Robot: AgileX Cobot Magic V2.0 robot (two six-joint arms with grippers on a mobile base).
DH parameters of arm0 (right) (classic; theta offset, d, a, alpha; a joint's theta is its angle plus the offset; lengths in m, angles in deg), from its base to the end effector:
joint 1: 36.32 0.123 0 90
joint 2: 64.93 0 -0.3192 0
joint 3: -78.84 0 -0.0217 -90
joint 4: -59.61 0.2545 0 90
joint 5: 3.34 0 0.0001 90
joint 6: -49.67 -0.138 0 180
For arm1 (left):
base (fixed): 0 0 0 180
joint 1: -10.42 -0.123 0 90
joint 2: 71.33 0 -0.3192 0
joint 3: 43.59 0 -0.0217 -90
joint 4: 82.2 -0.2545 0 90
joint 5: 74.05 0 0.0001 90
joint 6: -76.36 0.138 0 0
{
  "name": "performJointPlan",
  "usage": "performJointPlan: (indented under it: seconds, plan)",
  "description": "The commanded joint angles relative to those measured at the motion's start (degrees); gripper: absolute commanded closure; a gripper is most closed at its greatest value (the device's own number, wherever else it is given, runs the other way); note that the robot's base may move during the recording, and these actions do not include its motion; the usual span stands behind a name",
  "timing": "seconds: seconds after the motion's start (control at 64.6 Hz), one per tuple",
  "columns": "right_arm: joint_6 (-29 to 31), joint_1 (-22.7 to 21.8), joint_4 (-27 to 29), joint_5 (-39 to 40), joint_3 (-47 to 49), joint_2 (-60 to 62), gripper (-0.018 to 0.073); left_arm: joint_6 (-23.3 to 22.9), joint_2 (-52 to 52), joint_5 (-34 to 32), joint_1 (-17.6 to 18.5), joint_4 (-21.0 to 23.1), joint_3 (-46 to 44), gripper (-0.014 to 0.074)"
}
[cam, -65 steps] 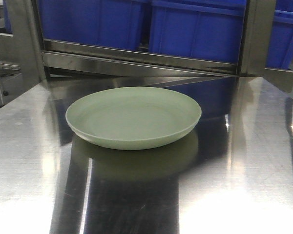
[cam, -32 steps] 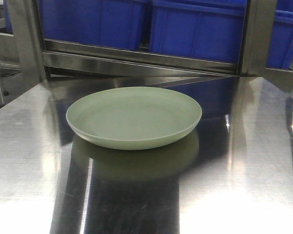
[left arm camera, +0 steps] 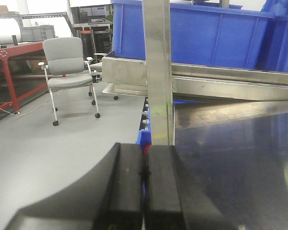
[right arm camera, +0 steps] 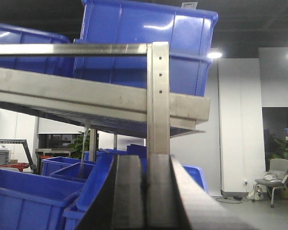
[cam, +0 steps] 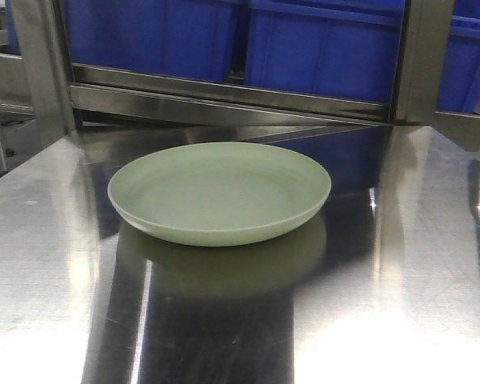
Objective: Place green plate on second shelf with right arm
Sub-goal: 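Move the right gripper toward the rim of the pale green plate, then lower the right gripper and pinch the plate rim farthest from the robot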
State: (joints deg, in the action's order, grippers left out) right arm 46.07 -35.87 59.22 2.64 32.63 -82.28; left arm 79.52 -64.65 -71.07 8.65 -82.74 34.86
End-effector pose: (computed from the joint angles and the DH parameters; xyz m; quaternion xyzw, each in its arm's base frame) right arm 0.0301 0.0003 0.4248 0.0113 0.4815 0.0282 0.8759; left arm 0.0726 0.0023 0.2078 0.0115 0.6953 0.0345 0.7178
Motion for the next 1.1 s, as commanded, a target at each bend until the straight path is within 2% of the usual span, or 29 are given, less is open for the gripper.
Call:
performJointPlan:
  seconds: [0.0, 0.077, 0.155, 0.263, 0.418, 0.541, 0.665, 0.712, 0.789, 0.882, 0.944, 1.083]
  plan:
    - [-0.2, -0.3, -0.7, -3.7, 10.0, -6.9, 0.0509, -0.2, -1.2, -4.6, 0.4, 0.0, 2.4, 0.0466]
    - [-0.2, -0.3, -0.7, -9.8, 16.9, -14.1, 0.0509, -0.2, -1.2, -4.6, 0.4, 0.0, 2.4, 0.0466]
    - [-0.2, -0.3, -0.6, -12.4, 22.6, -21.3, 0.0509, -0.2, -1.2, -4.6, 0.4, 0.0, 2.4, 0.0466]
    - [-0.2, -0.3, 3.2, -17.0, 29.3, -30.7, 0.0509, -0.2, -1.2, -4.6, 0.4, 0.0, 2.4, 0.0466]
    - [0.5, -0.2, 10.2, -34.4, 38.6, -44.1, 0.0509, -0.2, -1.2, -4.6, 0.4, 0.0, 2.4, 0.0466]
    - [4.0, 1.0, 15.2, -42.4, 41.8, -53.7, 0.0509, -0.2, -1.2, -4.6, 0.4, 0.0, 2.4, 0.0466]
    - [6.2, 4.1, 17.1, -48.8, 43.0, -61.4, 0.0505, -0.2, -1.2, -4.6, 0.4, 0.0, 2.4, 0.0466]
    - [6.2, 5.6, 17.1, -51.7, 43.4, -63.8, 0.0482, -0.2, -1.2, -4.6, 0.4, 0.0, 2.4, 0.0466]
    - [6.2, 8.1, 17.2, -55.1, 44.8, -68.1, 0.0391, -0.2, -1.2, -4.6, 0.4, 0.0, 2.4, 0.0466]
    - [6.2, 10.0, 17.2, -56.4, 46.2, -72.3, 0.0227, -0.2, -1.2, -4.6, 0.4, 0.0, 2.4, 0.0466]
    - [6.1, 10.3, 17.8, -57.6, 47.1, -74.7, 0.0149, -0.2, -1.2, -4.6, 0.4, 0.0, 2.4, 0.0466]
    - [5.8, 10.3, 21.7, -59.3, 48.3, -79.7, 0.0128, -0.2, -1.2, -4.6, 0.4, 0.0, 2.4, 0.0466]
